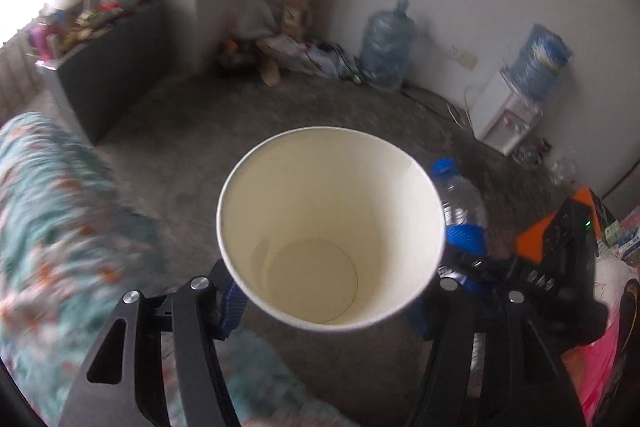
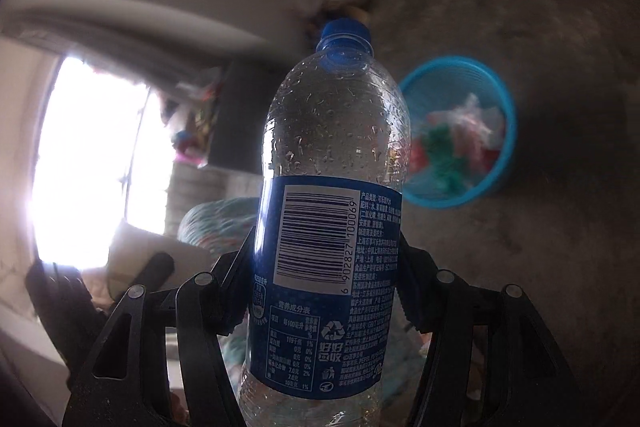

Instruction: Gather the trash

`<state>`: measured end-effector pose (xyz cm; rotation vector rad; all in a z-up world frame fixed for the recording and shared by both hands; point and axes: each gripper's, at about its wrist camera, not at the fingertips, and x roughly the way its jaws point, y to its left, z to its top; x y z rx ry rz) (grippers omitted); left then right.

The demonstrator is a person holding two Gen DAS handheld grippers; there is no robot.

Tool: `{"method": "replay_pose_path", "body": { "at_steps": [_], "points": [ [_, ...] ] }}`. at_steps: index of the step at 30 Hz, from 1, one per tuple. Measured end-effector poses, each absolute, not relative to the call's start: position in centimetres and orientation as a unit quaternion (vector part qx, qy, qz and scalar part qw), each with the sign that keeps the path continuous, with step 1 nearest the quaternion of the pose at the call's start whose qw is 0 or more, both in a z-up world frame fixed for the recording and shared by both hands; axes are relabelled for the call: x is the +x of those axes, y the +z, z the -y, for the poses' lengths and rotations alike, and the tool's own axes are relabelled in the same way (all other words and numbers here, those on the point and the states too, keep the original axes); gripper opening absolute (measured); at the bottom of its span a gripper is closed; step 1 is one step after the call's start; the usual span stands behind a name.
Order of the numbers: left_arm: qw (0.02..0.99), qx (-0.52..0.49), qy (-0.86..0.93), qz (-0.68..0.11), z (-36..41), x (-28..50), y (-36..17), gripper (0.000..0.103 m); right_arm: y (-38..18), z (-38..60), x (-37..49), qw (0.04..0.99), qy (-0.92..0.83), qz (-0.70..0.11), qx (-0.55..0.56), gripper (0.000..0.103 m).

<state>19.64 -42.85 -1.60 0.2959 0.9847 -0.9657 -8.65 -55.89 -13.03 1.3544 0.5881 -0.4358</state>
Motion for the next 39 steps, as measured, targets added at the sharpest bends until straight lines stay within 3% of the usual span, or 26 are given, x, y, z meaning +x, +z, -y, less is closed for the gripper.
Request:
{"method": "replay_pose_path", "body": {
  "at_steps": [7, 9, 10, 14, 21, 26, 32, 39],
  "points": [
    [0.715, 0.165, -0.461, -0.499, 53.4, 22.8, -6.6, 0.065, -18.7, 61.6, -5.9, 0.675, -0.235, -0.269, 0.645, 0.060],
    [0.699, 0.168, -0.461, -0.521, 56.5, 23.8, -8.7, 0.082, -20.9, 63.5, -4.9, 0.664, -0.244, -0.270, 0.653, 0.062],
    [0.698, 0.164, -0.457, -0.526, 57.2, 24.2, -9.5, 0.087, -21.9, 64.0, -4.9, 0.656, -0.257, -0.272, 0.655, 0.069],
    [0.702, 0.157, -0.428, -0.547, 58.2, 24.9, -11.8, 0.087, -25.1, 64.7, -5.3, 0.627, -0.297, -0.282, 0.663, 0.072],
    [0.715, 0.135, -0.454, -0.514, 54.6, 23.4, -8.2, 0.087, -23.4, 61.8, -8.0, 0.640, -0.320, -0.267, 0.646, 0.072],
    [0.731, 0.112, -0.470, -0.481, 50.7, 22.2, -3.8, 0.087, -21.3, 61.5, -7.8, 0.659, -0.337, -0.269, 0.616, 0.072],
    [0.768, 0.077, -0.478, -0.420, 41.8, 19.6, 2.9, 0.091, -13.3, 57.6, -5.1, 0.742, -0.339, -0.272, 0.511, 0.073],
    [0.849, 0.052, -0.401, -0.340, 28.1, 14.9, 8.9, 0.097, -2.0, 47.8, -0.6, 0.865, -0.284, -0.252, 0.328, 0.092]
  ]
}}
